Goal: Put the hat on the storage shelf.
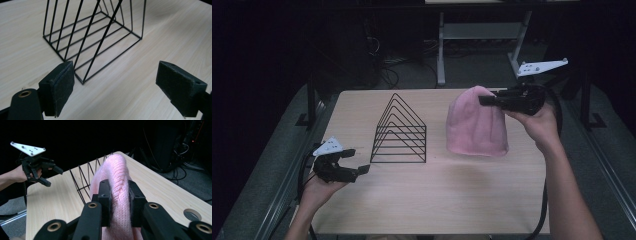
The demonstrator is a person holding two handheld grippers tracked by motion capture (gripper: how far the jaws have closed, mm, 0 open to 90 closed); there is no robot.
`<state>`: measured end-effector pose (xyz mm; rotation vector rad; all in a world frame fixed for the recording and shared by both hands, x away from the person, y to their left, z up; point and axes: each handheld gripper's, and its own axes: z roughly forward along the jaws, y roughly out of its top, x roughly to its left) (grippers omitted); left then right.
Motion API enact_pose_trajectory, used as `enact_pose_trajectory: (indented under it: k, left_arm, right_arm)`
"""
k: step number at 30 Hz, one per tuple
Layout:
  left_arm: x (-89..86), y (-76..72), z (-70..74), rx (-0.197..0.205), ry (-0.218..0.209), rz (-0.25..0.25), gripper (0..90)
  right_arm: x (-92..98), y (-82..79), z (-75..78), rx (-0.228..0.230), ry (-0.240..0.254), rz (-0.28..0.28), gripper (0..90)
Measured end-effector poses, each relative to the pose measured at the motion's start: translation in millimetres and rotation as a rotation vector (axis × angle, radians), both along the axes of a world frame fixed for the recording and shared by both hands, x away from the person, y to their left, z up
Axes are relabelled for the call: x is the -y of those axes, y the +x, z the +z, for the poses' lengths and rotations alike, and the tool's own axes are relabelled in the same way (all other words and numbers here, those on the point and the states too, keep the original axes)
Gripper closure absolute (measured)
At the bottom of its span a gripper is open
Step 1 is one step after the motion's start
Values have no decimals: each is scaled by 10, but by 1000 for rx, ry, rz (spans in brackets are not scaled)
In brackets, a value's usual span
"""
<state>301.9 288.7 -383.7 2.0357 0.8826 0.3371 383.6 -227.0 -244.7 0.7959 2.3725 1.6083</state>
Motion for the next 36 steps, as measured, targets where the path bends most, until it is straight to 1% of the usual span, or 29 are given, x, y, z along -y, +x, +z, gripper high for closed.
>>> enact_pose_trajectory:
  k: [3, 4, 5, 8, 10, 12, 13, 16, 18, 19, 22, 26, 27, 28, 29, 31, 34, 36]
  left_arm:
    - [55, 34, 60, 0, -6, -24, 149]
    - [55, 34, 60, 0, -6, -24, 150]
    - [78, 48, 84, -5, -10, -39, 158]
    - [95, 61, 106, -5, -14, -49, 161]
    - [119, 75, 145, -3, -14, -66, 160]
    - [127, 76, 157, -4, -18, -68, 161]
    - [137, 80, 177, -6, -27, -76, 161]
    - [144, 91, 219, -3, -27, -91, 160]
    - [147, 94, 231, -3, -28, -91, 161]
    - [150, 103, 256, 1, -23, -95, 161]
    - [155, 122, 322, 7, -36, -106, 161]
    - [171, 143, 401, 14, -37, -120, 164]
    - [179, 149, 418, 13, -39, -120, 164]
    - [179, 149, 418, 13, -39, -120, 167]
    - [183, 157, 432, 14, -39, -127, 198]
    - [192, 169, 458, 8, -39, -138, 203]
    - [208, 186, 484, 6, -30, -147, 205]
    - [209, 198, 499, 5, -37, -152, 209]
  right_arm:
    - [-69, -2, 66, 13, -3, 13, 760]
    - [-85, -4, 83, 12, -3, 16, 760]
    - [-102, -7, 101, 14, -4, 19, 760]
    - [-128, -13, 133, 20, -3, 23, 760]
    - [-168, -22, 172, 21, -1, 28, 760]
    - [-179, -21, 180, 24, -2, 30, 760]
    - [-206, -24, 201, 24, -3, 34, 759]
    - [-243, -29, 248, 31, -5, 40, 759]
    - [-257, -29, 264, 35, -3, 43, 759]
    - [-266, -29, 277, 37, -4, 46, 759]
    - [-321, -17, 338, 46, -2, 56, 759]
    - [-377, -15, 389, 52, 8, 67, 760]
    - [-400, -11, 404, 61, 8, 72, 759]
    - [-400, -11, 404, 61, 8, 72, 759]
    - [-437, -4, 427, 64, 5, 75, 759]
    - [-454, 5, 434, 61, 8, 78, 759]
    - [-533, 33, 452, 62, 9, 91, 759]
    - [-573, 41, 464, 63, 6, 99, 759]
